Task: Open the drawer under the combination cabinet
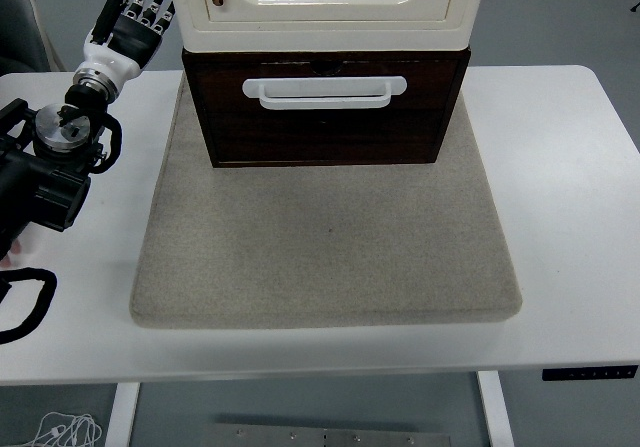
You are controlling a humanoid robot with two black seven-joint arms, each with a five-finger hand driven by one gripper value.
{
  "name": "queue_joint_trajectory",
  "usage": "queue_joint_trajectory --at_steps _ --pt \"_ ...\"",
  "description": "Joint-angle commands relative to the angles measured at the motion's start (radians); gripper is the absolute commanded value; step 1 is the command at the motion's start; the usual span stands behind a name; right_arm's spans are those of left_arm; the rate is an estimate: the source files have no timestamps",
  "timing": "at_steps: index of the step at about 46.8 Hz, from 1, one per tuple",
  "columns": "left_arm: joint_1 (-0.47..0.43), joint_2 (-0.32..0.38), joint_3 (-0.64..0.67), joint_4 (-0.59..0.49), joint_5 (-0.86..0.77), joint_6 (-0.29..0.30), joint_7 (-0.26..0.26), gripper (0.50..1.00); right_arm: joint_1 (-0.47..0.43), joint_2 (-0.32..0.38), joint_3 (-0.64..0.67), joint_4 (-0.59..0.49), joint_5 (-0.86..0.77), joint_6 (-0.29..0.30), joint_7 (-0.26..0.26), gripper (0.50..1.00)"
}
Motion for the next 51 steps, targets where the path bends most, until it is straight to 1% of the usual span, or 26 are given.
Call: queue_joint_trajectory --at_steps 1,20,24,29,36,41,51 --pt "0.000 0.000 0.000 0.000 0.000 0.000 0.001 1.000 0.000 0.000 0.000 0.000 0.000 0.001 0.000 0.928" --pt "-0.006 0.002 0.000 -0.003 -0.002 0.003 0.001 1.000 0.000 0.000 0.000 0.000 0.000 -0.001 0.000 0.928" --pt "-0.009 0.012 -0.001 -0.003 0.000 -0.008 0.001 1.000 0.000 0.000 0.000 0.000 0.000 0.001 0.000 0.928" --pt "-0.011 0.028 -0.009 0.003 -0.011 -0.008 0.001 1.000 0.002 0.000 0.000 0.000 0.000 -0.001 0.000 0.926" --pt "-0.012 0.040 -0.003 -0.040 0.001 -0.022 0.001 1.000 0.000 0.000 0.000 0.000 0.000 0.001 0.000 0.926" --pt "-0.037 0.071 0.003 -0.046 0.003 -0.020 0.001 1.000 0.000 0.000 0.000 0.000 0.000 -0.001 0.000 0.928" --pt "-0.120 0.155 0.006 -0.043 0.004 -0.011 0.004 1.000 0.000 0.000 0.000 0.000 0.000 0.001 0.000 0.928"
